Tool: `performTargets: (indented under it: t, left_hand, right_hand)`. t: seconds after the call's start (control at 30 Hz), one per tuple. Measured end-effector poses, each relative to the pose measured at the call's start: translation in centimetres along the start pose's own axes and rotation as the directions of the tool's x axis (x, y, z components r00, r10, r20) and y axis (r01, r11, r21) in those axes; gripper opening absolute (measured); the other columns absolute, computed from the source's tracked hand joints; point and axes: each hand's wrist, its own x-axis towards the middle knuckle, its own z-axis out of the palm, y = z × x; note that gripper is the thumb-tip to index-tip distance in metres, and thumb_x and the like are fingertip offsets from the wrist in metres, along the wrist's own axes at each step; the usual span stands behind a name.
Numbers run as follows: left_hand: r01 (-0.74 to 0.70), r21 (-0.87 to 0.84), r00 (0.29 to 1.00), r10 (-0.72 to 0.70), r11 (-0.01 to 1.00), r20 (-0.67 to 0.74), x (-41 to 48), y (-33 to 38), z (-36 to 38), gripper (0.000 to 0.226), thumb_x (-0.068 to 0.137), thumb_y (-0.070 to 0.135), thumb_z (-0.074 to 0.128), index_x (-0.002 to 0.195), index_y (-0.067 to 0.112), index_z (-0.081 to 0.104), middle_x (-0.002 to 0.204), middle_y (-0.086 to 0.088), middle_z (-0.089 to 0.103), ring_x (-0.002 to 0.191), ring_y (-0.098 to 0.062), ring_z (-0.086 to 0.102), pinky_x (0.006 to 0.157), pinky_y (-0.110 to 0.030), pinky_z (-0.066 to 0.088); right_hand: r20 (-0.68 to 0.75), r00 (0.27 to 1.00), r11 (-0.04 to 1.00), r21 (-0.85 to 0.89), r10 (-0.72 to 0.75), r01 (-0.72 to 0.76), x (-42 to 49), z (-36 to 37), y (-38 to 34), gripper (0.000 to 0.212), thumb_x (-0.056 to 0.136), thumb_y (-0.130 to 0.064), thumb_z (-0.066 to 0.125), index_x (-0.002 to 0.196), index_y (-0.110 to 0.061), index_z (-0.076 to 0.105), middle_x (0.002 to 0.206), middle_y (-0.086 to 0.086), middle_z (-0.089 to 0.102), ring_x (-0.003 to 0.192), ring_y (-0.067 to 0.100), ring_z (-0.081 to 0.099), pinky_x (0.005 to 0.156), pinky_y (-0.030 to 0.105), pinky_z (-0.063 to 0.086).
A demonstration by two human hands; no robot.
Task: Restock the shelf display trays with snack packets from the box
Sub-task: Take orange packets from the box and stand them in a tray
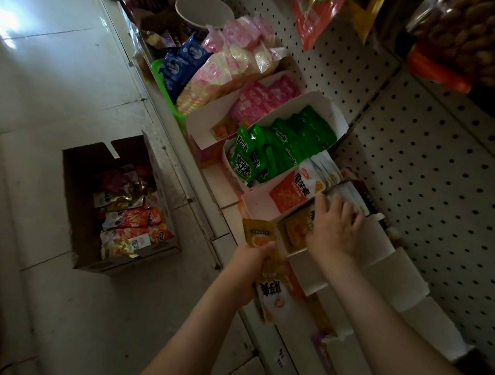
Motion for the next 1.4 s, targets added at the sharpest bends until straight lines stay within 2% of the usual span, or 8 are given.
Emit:
performTargets:
  t: [0.27, 0.4, 0.53, 0.67, 0.73, 0.87, 0.97, 1.4]
  left_hand:
    - [-0.097, -0.311, 0.995, 0.091, 0.945, -0.034, 0.1, 0.3, -0.1, 0.024, 0.099, 0.018, 0.049, 0.112, 0.004, 0.064, 0.092, -0.009, 0.074, 0.080, -0.019, 0.072, 0.071, -0.035, 0.056]
    - [-0.162, -0.602, 0.983, 0.183, 0.782, -0.027, -0.4, 1.3, 0.5, 0.028, 0.100, 0.024, 0.044, 0.105, 0.009, 0.067, 0.100, -0.009, 0.073, 0.082, -0.017, 0.072, 0.079, -0.039, 0.052]
    - [-0.259, -0.635, 0.957, 0.280, 0.728, -0.070, -0.7, 2.0, 1.1, 0.028, 0.100, 0.025, 0.044, 0.108, 0.009, 0.065, 0.095, -0.004, 0.072, 0.074, -0.014, 0.071, 0.067, -0.034, 0.057]
    - [-0.299, -0.384, 0.946, 0.324, 0.874, 0.002, -1.6, 1.9, 1.7, 0.021, 0.098, 0.020, 0.046, 0.095, 0.016, 0.066, 0.088, -0.004, 0.075, 0.080, -0.017, 0.072, 0.072, -0.032, 0.056]
    - [-0.304, -0.244, 0.950, 0.314, 0.921, 0.001, -1.6, 1.7, 1.4, 0.016, 0.096, 0.025, 0.051, 0.102, 0.019, 0.064, 0.094, -0.001, 0.074, 0.091, -0.016, 0.070, 0.081, -0.030, 0.050]
    - [-0.163, -0.029, 0.984, 0.161, 0.986, -0.075, -0.8, 0.9, 0.2, 0.034, 0.095, 0.037, 0.056, 0.123, 0.017, 0.057, 0.119, -0.007, 0.066, 0.108, -0.018, 0.061, 0.082, -0.028, 0.048]
    - [-0.118, 0.076, 0.984, 0.127, 0.990, -0.125, -0.3, 0.1, -0.4, 0.034, 0.098, 0.025, 0.051, 0.131, 0.018, 0.048, 0.114, -0.007, 0.063, 0.099, -0.018, 0.060, 0.080, -0.027, 0.048]
    - [-0.177, 0.145, 0.983, 0.181, 0.973, -0.018, -0.4, -0.1, 1.0, 0.032, 0.097, 0.007, 0.046, 0.128, 0.006, 0.053, 0.114, -0.009, 0.062, 0.104, -0.018, 0.061, 0.090, -0.028, 0.051]
  right_hand:
    - [-0.292, 0.956, 0.912, 0.391, -0.004, 0.123, -3.0, -0.4, 0.0, 0.088, 0.072, -0.033, 0.078, 0.143, -0.019, 0.027, 0.138, 0.017, 0.042, 0.125, 0.034, 0.041, 0.101, 0.050, 0.034]
    - [0.189, 0.981, 0.361, 0.912, 0.051, -0.195, -6.5, -2.3, -1.3, 0.060, 0.083, -0.037, 0.069, 0.132, -0.024, 0.036, 0.120, 0.003, 0.054, 0.099, 0.013, 0.056, 0.072, 0.019, 0.047]
    - [0.537, 0.832, -0.330, 0.766, -0.143, -0.551, -8.5, -1.8, -2.7, 0.044, 0.078, -0.026, 0.069, 0.118, -0.013, 0.057, 0.107, 0.009, 0.070, 0.093, 0.024, 0.068, 0.073, 0.036, 0.054]
    - [0.508, 0.860, -0.405, 0.776, -0.053, -0.484, -9.0, -1.9, -3.0, 0.025, 0.090, -0.003, 0.057, 0.112, -0.014, 0.060, 0.099, 0.007, 0.072, 0.084, 0.020, 0.070, 0.067, 0.032, 0.054]
    - [0.457, 0.889, -0.365, 0.829, 0.007, -0.423, -8.3, -2.5, -2.0, 0.026, 0.090, -0.003, 0.058, 0.113, -0.015, 0.059, 0.100, 0.006, 0.072, 0.084, 0.018, 0.070, 0.069, 0.031, 0.056]
    - [0.180, 0.969, 0.363, 0.902, 0.170, -0.232, -6.0, -4.4, 0.4, 0.016, 0.094, -0.015, 0.057, 0.109, -0.016, 0.051, 0.090, -0.001, 0.063, 0.075, 0.004, 0.060, 0.058, 0.021, 0.046]
    - [0.094, 0.994, 0.655, 0.747, 0.058, -0.109, -4.6, -4.7, 1.8, 0.017, 0.098, -0.015, 0.050, 0.113, -0.011, 0.045, 0.073, -0.004, 0.049, 0.065, 0.005, 0.048, 0.049, 0.022, 0.032]
    - [0.137, 0.987, 0.890, 0.456, -0.083, 0.011, -2.1, -5.1, 2.6, 0.019, 0.097, -0.015, 0.050, 0.115, -0.008, 0.048, 0.075, -0.004, 0.046, 0.081, 0.022, 0.050, 0.062, 0.030, 0.036]
